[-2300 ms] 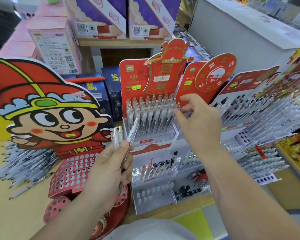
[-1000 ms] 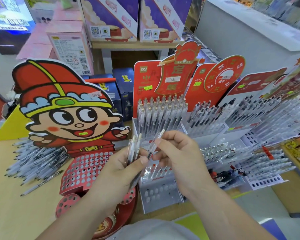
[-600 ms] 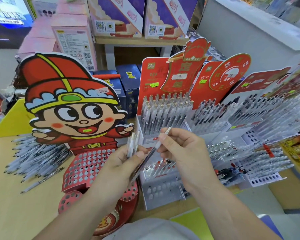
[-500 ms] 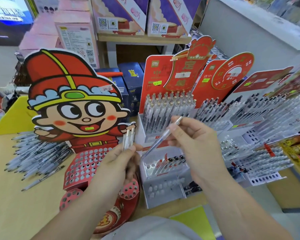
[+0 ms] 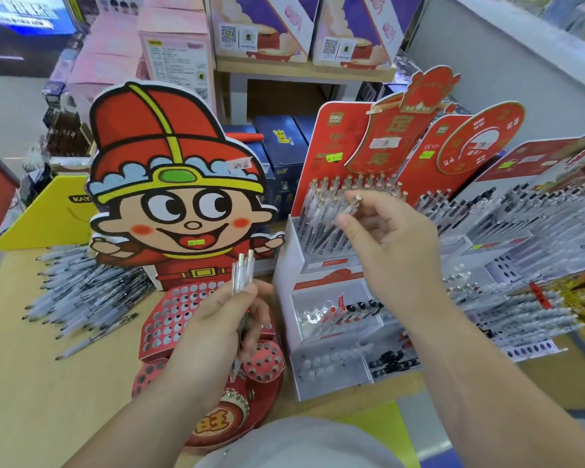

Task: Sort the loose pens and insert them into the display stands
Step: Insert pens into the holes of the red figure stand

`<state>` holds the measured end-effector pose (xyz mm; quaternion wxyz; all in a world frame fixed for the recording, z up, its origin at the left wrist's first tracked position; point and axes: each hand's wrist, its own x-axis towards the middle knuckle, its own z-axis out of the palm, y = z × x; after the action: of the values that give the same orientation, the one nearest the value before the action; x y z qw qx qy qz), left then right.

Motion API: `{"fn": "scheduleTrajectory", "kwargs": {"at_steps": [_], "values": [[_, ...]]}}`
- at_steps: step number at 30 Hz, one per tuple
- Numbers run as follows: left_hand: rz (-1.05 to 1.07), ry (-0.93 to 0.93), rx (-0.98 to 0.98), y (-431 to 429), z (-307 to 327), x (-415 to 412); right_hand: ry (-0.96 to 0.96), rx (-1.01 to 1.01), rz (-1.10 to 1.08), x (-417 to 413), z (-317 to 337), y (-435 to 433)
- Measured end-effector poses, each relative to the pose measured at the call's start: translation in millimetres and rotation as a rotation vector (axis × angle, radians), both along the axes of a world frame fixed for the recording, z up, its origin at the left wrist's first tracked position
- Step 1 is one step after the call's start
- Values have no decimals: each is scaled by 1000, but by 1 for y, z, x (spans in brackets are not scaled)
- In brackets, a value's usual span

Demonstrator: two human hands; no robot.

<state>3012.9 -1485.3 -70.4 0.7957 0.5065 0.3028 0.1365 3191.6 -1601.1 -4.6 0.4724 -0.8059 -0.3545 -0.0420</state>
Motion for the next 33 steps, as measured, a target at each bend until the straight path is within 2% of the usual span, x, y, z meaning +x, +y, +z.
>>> {"fn": "scheduleTrajectory", "kwargs": {"at_steps": [9, 13, 21, 33], "values": [[18, -6, -13, 3, -3, -4, -47, -86, 17, -2, -17, 13], [11, -1, -14, 3, -4, -4, 11, -79, -8, -3, -19, 17], [5, -14, -25, 2, -5, -4, -11, -98, -109, -11, -19, 24], [1, -69, -11, -1, -10, -5, -4, -84, -142, -15, -21, 27]]}}
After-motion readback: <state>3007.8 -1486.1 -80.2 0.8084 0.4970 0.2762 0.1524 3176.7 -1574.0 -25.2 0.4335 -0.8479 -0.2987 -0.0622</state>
